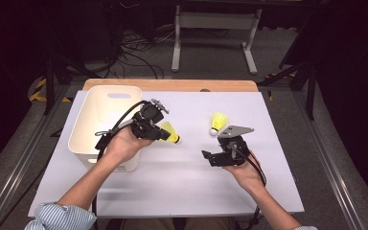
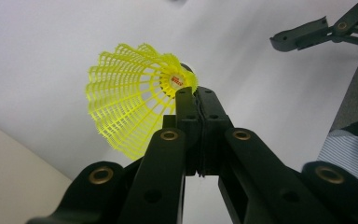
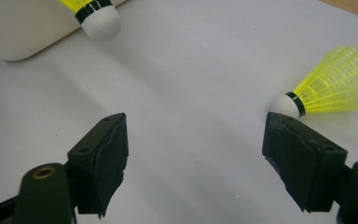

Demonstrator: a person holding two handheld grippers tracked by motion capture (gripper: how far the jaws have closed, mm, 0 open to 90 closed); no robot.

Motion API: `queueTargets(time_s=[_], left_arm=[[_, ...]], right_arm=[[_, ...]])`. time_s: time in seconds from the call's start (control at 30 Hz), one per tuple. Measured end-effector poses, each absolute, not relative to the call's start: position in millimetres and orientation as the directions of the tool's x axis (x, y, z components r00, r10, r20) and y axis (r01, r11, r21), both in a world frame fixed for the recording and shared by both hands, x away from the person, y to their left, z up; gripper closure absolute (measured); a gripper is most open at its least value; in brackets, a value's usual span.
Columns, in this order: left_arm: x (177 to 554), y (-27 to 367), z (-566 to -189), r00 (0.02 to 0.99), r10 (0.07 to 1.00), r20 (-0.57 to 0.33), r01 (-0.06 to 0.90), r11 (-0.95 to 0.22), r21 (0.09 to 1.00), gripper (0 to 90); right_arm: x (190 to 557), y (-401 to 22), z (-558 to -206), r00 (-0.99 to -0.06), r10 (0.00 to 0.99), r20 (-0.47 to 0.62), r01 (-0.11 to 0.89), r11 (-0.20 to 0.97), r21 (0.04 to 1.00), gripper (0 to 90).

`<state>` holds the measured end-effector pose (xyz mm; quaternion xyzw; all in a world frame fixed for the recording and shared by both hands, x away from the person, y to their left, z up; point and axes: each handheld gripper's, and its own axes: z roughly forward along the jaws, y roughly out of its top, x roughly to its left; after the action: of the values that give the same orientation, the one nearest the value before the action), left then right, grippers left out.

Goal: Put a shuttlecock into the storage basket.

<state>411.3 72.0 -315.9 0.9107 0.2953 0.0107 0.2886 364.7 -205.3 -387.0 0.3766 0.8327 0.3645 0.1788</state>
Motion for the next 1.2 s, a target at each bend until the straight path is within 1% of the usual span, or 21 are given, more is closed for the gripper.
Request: queueTargets(time_s=[0.33,0.5,0.87,1.2], left_arm=[[410,77,-314,0.821,0.551,-0.149,0.534,-0.652,0.539,89.5],[409,80,-311,0.817,0.557,-0.149,0.537,-0.643,0.546,89.5],[407,89,-307,0.810,0.568,-0.146,0.542,-0.630,0.557,89.5],[405,97,-303,0.805,0.576,-0.140,0.543,-0.622,0.565,89.5]], right_arm=[[358,-226,-389,-0.616,0.788,-0.013,0.516,0.416,0.749,17.8],[353,-238,-390,-0.600,0.800,-0.014,0.510,0.396,0.764,15.3],[341,-257,-398,-0.575,0.818,0.001,0.508,0.355,0.785,13.4],[332,-275,-403,-0.534,0.845,0.031,0.503,0.288,0.815,10.3]])
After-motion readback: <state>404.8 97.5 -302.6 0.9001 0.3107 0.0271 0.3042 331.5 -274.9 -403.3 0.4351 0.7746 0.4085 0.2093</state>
